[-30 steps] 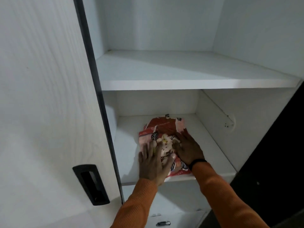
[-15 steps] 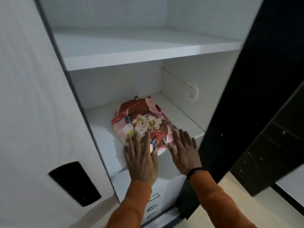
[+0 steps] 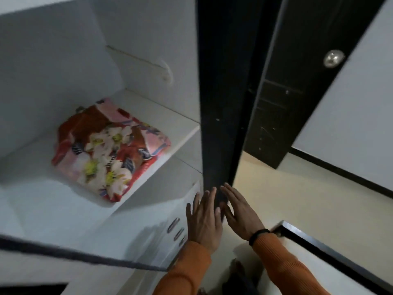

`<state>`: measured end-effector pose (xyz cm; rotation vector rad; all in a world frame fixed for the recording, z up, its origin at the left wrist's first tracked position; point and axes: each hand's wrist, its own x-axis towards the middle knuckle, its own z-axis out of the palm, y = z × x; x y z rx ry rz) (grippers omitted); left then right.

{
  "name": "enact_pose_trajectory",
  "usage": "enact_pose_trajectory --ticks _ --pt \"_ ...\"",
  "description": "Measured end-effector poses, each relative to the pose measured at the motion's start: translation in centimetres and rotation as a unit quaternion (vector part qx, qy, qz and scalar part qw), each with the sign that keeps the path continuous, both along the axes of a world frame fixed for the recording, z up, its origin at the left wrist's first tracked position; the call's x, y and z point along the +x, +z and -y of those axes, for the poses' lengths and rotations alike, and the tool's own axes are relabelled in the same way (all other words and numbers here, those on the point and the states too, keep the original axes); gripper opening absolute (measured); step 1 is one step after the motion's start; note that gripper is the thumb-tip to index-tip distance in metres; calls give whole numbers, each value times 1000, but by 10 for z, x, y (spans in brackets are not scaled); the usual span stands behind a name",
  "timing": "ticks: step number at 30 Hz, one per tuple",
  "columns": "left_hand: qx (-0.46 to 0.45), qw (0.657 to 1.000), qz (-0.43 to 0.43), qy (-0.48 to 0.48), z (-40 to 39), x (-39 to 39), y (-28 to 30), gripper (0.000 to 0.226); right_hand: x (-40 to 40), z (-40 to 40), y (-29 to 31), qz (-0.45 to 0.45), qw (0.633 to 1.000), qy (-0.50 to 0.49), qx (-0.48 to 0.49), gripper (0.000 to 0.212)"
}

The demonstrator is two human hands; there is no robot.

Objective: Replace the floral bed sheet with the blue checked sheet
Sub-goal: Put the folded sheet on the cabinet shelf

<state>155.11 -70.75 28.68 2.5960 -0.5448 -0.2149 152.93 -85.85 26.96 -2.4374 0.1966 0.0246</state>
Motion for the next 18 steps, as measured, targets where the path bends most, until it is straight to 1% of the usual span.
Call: enact_pose_trajectory --ticks 2,4,6,8,13,16,18 --pt "-16 998 -30 -61 26 0 -5 55 -26 24 -17 -22 998 -58 9 55" --pt "-24 989 -85 -122 57 -1 -10 49 -56 47 -33 -48 991 -122 23 55" --pt "-20 971 -154 -181 92 -4 -19 50 -90 68 -47 -83 977 -190 45 53" --pt "-8 953 -197 -228 130 -8 -28 49 -123 89 -58 -107 959 -253 66 51" --pt "38 907 -251 -335 222 -26 -31 44 -185 136 -68 -123 897 -408 116 46" --pt "50 882 -298 -362 269 -36 -25 50 -206 161 -71 -114 854 -485 149 44" --pt "57 867 -315 -383 303 -45 -25 55 -218 180 -74 -112 827 -525 164 44"
